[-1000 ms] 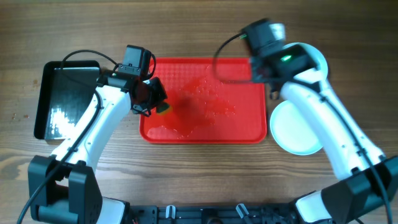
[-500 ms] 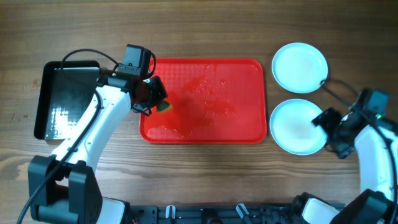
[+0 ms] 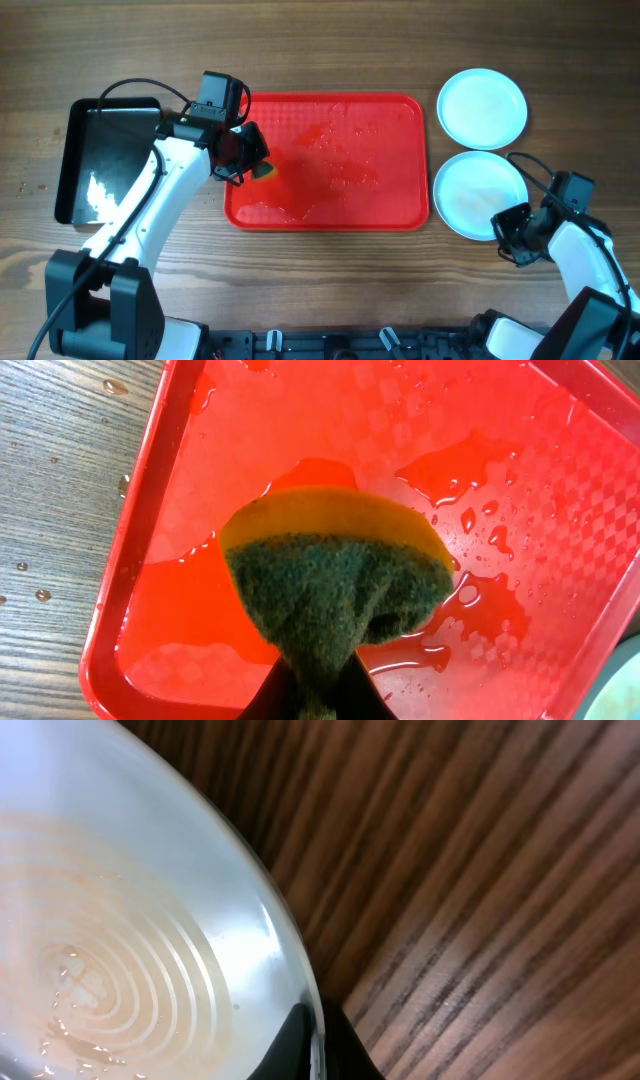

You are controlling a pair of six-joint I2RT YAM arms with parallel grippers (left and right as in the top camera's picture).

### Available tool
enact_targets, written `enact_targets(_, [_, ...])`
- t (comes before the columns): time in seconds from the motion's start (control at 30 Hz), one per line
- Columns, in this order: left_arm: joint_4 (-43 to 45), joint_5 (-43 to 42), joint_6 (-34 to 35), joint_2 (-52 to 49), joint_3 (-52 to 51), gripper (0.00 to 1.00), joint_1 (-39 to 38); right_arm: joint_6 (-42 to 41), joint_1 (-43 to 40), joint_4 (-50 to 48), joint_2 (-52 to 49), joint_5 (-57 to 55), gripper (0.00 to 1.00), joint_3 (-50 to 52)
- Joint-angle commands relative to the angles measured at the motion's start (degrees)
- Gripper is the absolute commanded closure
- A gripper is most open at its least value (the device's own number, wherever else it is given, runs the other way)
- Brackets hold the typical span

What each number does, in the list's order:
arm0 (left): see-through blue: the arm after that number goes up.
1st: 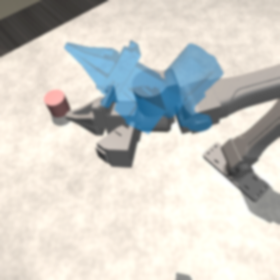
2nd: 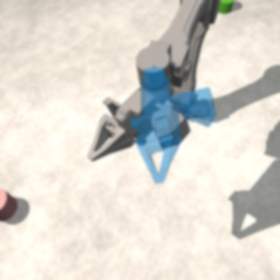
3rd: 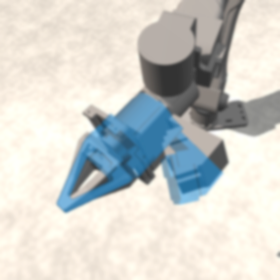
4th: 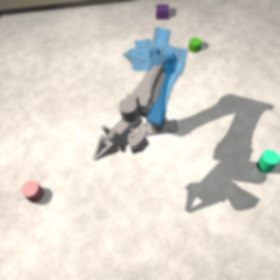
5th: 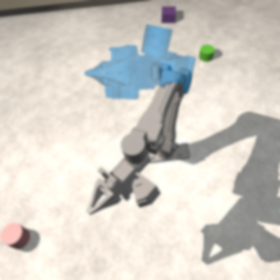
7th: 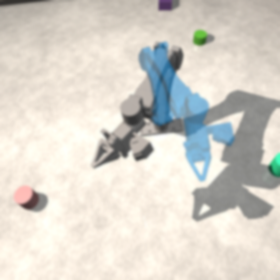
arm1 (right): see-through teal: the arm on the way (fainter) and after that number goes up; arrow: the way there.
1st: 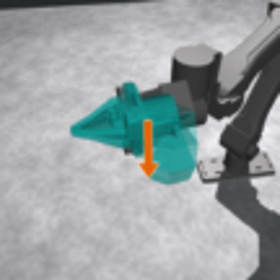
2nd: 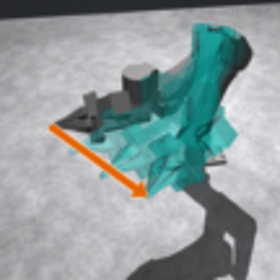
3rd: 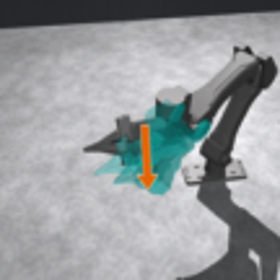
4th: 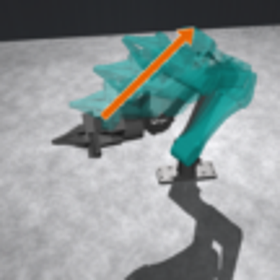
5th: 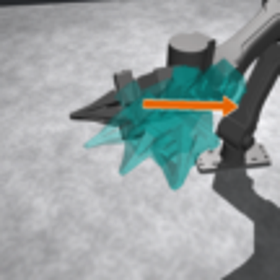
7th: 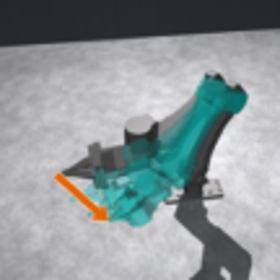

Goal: Clean dirty plates on tray and stack at the side

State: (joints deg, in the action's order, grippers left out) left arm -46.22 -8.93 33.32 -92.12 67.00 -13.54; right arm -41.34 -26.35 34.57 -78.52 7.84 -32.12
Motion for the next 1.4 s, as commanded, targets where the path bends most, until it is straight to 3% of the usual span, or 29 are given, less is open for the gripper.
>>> enact_targets(0.0, [0.2,-0.7,0.1,-0.5,-0.4,0.93,-0.2,4.2,0.1,0.5,-2.9,2.1,0.96,0.8])
enact_targets(0.2, [1.3,-0.7,0.1,-0.5,-0.4,0.93,-0.2,22.3,0.6,9.0,2.5,14.7,0.96,-11.1])
enact_targets(0.37, [2.8,-0.7,0.1,-0.5,-0.4,0.93,-0.2,26.2,9.4,18.7,5.0,7.5,0.96,-24.7])
enact_targets(0.47, [2.7,-0.7,0.1,-0.5,-0.4,0.93,-0.2,29.8,16.2,17.4,5.0,4.3,0.96,-30.0])
enact_targets(0.57, [2.8,-0.7,0.1,-0.5,-0.4,0.94,-0.2,30.5,25.4,16.0,5.0,-8.1,0.96,-35.0])
enact_targets(0.63, [3.1,-0.7,0.1,-0.5,-0.4,0.93,-0.2,31.2,34.5,14.9,5.0,-22.7,0.96,-36.7])
enact_targets(0.67, [3.2,-0.7,0.1,-0.5,-0.4,0.94,-0.2,35.6,47.4,11.0,3.7,-38.4,0.96,-36.7])
enact_targets(0.73, [3.1,-0.7,0.1,-0.5,-0.4,0.94,-0.2,36.3,54.3,8.3,1.8,-48.3,0.96,-36.7])
enact_targets(0.83, [3.0,-0.7,0.1,-0.5,-0.4,0.94,-0.2,48.3,65.9,-2.1,-5.5,-69.9,0.96,-36.7])
enact_targets(0.9, [3.0,-0.7,0.2,-0.5,-0.4,0.94,-0.2,54.2,68.5,-7.2,-8.9,-74.6,0.96,-36.7])
enact_targets(1.0, [3.0,-0.7,0.1,-0.5,-0.4,0.94,-0.2,53.5,69.1,-8.9,-10.6,-71.6,0.96,-36.7])
enact_targets(1.13, [2.9,-0.7,0.1,-0.5,-0.4,0.94,-0.2,39.5,65.9,-6.7,-10.6,-51.2,0.96,-36.7])
enact_targets(1.17, [2.9,-0.7,0.1,-0.5,-0.4,0.94,-0.2,31.4,61.2,-4.8,-10.6,-43.1,0.96,-36.7])
enact_targets(1.23, [2.9,-0.7,0.1,-0.5,-0.4,0.94,-0.2,22.9,49.6,-2.1,-10.6,-29.1,0.96,-36.7])
enact_targets(1.37, [2.7,-0.7,0.1,-0.5,-0.4,0.94,-0.2,21.1,24.5,-2.4,-10.6,-9.6,0.96,-35.5])
